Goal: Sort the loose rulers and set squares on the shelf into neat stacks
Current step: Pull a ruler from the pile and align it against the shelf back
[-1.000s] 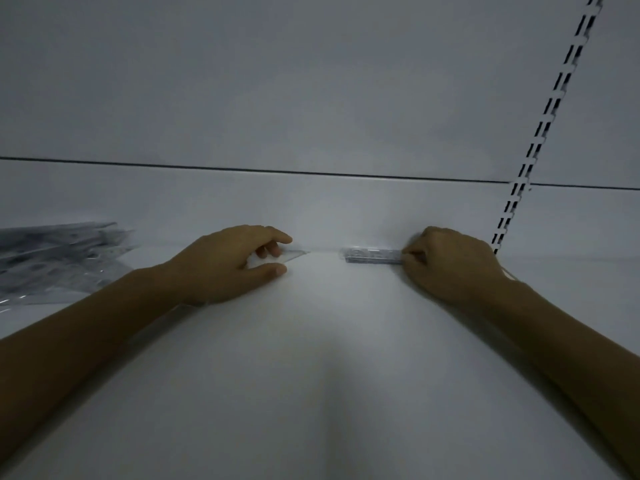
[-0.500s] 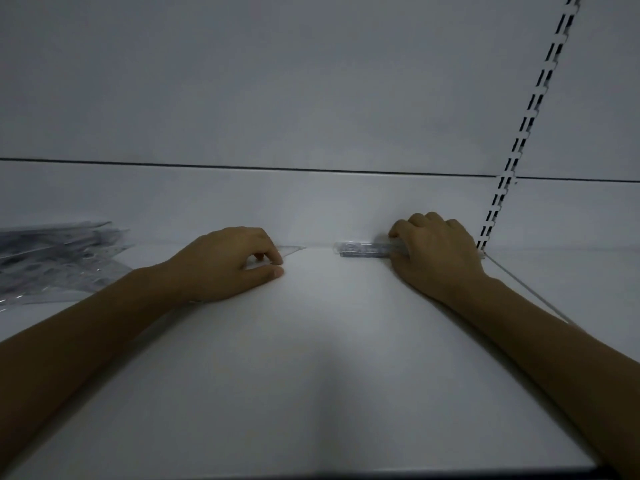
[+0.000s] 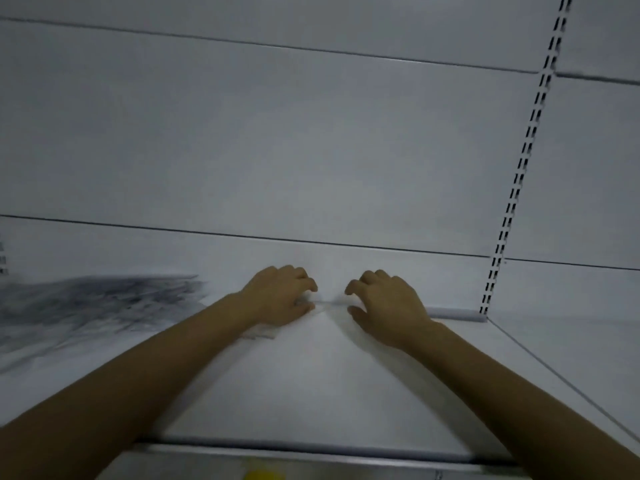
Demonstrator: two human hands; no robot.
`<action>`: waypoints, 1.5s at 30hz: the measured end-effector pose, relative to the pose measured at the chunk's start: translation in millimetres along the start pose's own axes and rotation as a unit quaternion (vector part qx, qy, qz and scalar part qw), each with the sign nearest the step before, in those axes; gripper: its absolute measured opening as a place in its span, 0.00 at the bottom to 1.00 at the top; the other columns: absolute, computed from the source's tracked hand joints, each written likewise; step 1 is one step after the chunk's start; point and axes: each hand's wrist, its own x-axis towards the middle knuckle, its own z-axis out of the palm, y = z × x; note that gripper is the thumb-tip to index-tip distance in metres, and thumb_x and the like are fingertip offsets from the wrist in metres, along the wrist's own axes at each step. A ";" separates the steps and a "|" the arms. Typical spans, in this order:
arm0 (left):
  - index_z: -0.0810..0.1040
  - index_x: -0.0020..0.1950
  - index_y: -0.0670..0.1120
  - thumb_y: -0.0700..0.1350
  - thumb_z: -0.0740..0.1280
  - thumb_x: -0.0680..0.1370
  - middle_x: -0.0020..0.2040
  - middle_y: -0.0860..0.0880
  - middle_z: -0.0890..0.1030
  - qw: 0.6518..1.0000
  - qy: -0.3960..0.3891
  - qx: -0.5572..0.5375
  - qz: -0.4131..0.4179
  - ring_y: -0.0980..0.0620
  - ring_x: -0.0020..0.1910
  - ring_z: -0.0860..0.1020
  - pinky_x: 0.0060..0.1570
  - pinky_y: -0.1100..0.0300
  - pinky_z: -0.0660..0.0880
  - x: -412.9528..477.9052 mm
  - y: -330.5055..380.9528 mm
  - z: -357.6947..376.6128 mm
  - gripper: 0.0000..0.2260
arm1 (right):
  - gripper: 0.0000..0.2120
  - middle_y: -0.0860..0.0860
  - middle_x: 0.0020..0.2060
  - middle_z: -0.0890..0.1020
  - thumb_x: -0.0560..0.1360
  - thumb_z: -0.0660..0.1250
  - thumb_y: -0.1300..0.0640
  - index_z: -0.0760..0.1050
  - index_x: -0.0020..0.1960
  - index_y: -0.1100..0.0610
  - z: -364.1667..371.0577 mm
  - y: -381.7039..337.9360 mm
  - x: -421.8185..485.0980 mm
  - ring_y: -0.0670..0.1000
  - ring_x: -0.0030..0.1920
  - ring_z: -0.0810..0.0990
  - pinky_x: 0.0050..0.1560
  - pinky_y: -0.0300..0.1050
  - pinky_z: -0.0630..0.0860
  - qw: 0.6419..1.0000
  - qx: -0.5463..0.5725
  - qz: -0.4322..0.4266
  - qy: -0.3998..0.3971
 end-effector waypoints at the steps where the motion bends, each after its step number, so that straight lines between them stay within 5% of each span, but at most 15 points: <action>1: 0.71 0.67 0.52 0.56 0.58 0.79 0.66 0.52 0.72 1.000 -0.002 0.019 0.006 0.51 0.63 0.70 0.57 0.55 0.67 -4.3 -8.8 -6.4 0.18 | 0.17 0.51 0.60 0.75 0.79 0.58 0.47 0.69 0.66 0.51 -2.3 -17.8 6.4 0.52 0.59 0.72 0.56 0.46 0.67 1.000 0.003 -0.012 0.000; 7: 0.71 0.66 0.53 0.57 0.56 0.80 0.67 0.51 0.71 0.998 -0.026 0.043 -0.044 0.50 0.63 0.70 0.57 0.54 0.69 -78.0 -91.3 -40.8 0.18 | 0.22 0.53 0.60 0.76 0.78 0.57 0.42 0.71 0.65 0.54 -7.0 -120.6 51.3 0.54 0.59 0.75 0.57 0.49 0.70 0.997 0.051 -0.023 -0.054; 12: 0.69 0.69 0.50 0.57 0.54 0.81 0.69 0.48 0.69 0.981 -0.036 -0.113 -0.155 0.48 0.65 0.69 0.64 0.51 0.67 -146.0 -136.3 -26.2 0.20 | 0.24 0.54 0.62 0.76 0.79 0.55 0.41 0.69 0.67 0.55 -1.0 -196.0 102.9 0.56 0.60 0.75 0.56 0.50 0.71 0.988 0.144 0.047 -0.037; 16: 0.66 0.71 0.48 0.60 0.54 0.79 0.73 0.47 0.65 0.979 -0.061 -0.142 -0.135 0.48 0.71 0.63 0.70 0.52 0.60 -178.0 -144.7 -2.0 0.25 | 0.21 0.56 0.61 0.76 0.80 0.53 0.44 0.72 0.63 0.56 26.6 -231.1 112.3 0.57 0.60 0.74 0.57 0.50 0.70 0.975 0.187 0.100 -0.071; 21: 0.69 0.66 0.53 0.67 0.56 0.75 0.69 0.49 0.68 0.980 -0.116 -0.110 -0.121 0.48 0.66 0.67 0.64 0.49 0.66 -166.2 -165.5 -13.9 0.26 | 0.27 0.52 0.66 0.74 0.76 0.57 0.37 0.69 0.68 0.52 28.3 -223.6 94.5 0.53 0.64 0.72 0.63 0.49 0.69 0.950 0.257 0.137 -0.115; 24: 0.72 0.59 0.52 0.66 0.58 0.75 0.62 0.50 0.71 0.989 -0.040 -0.109 -0.094 0.49 0.61 0.68 0.59 0.51 0.69 -163.0 -171.1 -6.7 0.22 | 0.31 0.51 0.61 0.77 0.70 0.65 0.34 0.72 0.65 0.53 22.8 -209.3 89.5 0.52 0.60 0.75 0.61 0.50 0.72 0.946 0.249 0.163 -0.130; 27: 0.73 0.55 0.54 0.68 0.59 0.73 0.59 0.54 0.72 0.980 0.006 -0.182 -0.080 0.54 0.58 0.69 0.56 0.56 0.69 -170.2 -176.3 -0.5 0.21 | 0.24 0.49 0.50 0.79 0.68 0.69 0.36 0.79 0.54 0.52 21.2 -209.9 90.8 0.49 0.50 0.78 0.52 0.47 0.75 0.953 0.236 0.151 -0.119; 34: 0.72 0.63 0.55 0.65 0.62 0.73 0.64 0.53 0.70 0.986 -0.019 -0.159 -0.052 0.53 0.62 0.68 0.58 0.53 0.70 -166.2 -180.9 -1.6 0.22 | 0.17 0.44 0.43 0.78 0.67 0.70 0.36 0.75 0.43 0.49 33.5 -210.8 95.1 0.44 0.41 0.76 0.41 0.42 0.72 0.941 0.276 0.181 -0.081; 40: 0.74 0.61 0.52 0.55 0.63 0.77 0.60 0.51 0.76 0.984 0.040 -0.165 -0.057 0.51 0.57 0.72 0.55 0.52 0.72 -166.5 -177.4 -7.7 0.15 | 0.17 0.44 0.39 0.81 0.68 0.69 0.38 0.80 0.46 0.50 30.8 -213.0 91.6 0.42 0.36 0.74 0.36 0.39 0.67 0.952 0.259 0.164 -0.003; 45: 0.67 0.68 0.52 0.60 0.64 0.75 0.64 0.52 0.72 0.979 0.091 -0.174 -0.053 0.52 0.61 0.69 0.57 0.53 0.70 -166.2 -176.5 -8.6 0.24 | 0.18 0.43 0.42 0.79 0.69 0.69 0.38 0.80 0.52 0.50 22.8 -213.4 91.3 0.44 0.40 0.74 0.38 0.39 0.65 0.980 0.146 0.125 0.054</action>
